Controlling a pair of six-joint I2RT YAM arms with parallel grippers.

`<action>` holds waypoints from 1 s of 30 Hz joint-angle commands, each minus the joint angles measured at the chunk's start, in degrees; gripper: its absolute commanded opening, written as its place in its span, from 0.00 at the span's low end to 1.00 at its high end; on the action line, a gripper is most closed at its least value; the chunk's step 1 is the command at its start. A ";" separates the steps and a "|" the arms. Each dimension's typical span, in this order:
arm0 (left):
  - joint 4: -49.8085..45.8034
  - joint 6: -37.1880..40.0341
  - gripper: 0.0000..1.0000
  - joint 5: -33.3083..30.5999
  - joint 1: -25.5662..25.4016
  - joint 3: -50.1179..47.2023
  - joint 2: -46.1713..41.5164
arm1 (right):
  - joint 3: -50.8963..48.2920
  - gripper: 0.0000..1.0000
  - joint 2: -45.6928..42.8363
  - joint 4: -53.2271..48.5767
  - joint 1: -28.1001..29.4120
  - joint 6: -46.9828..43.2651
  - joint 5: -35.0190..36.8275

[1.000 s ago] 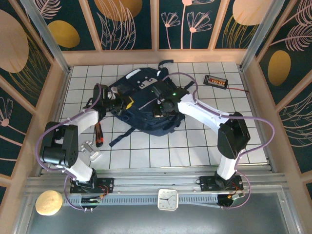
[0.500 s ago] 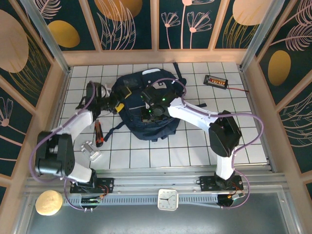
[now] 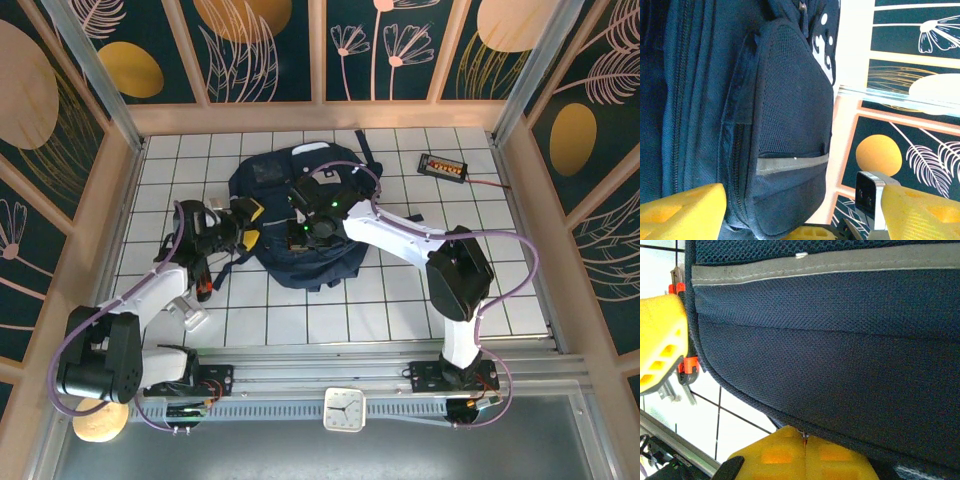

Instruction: Pack books, pencil case, and school supplies into a backpack

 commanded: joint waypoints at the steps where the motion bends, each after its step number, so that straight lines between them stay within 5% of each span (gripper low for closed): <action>1: 4.04 -4.08 0.79 -0.82 -1.73 0.23 1.47 | 2.15 0.00 0.49 1.44 0.67 0.57 -3.00; 17: 6.56 -4.25 0.54 -0.20 -3.44 0.79 7.61 | 3.52 0.00 1.41 1.36 1.18 0.66 -3.10; 20: 4.64 -2.91 0.64 0.33 -3.55 1.81 7.77 | 3.58 0.00 1.36 0.91 0.89 0.67 -2.64; 23: -0.43 0.10 0.98 -0.04 -3.58 2.39 6.68 | 3.71 0.00 1.43 0.91 0.59 0.65 -2.82; 30: 0.27 -0.44 0.99 -1.52 -3.73 1.03 6.24 | 4.54 0.00 1.64 0.81 0.45 0.23 -3.44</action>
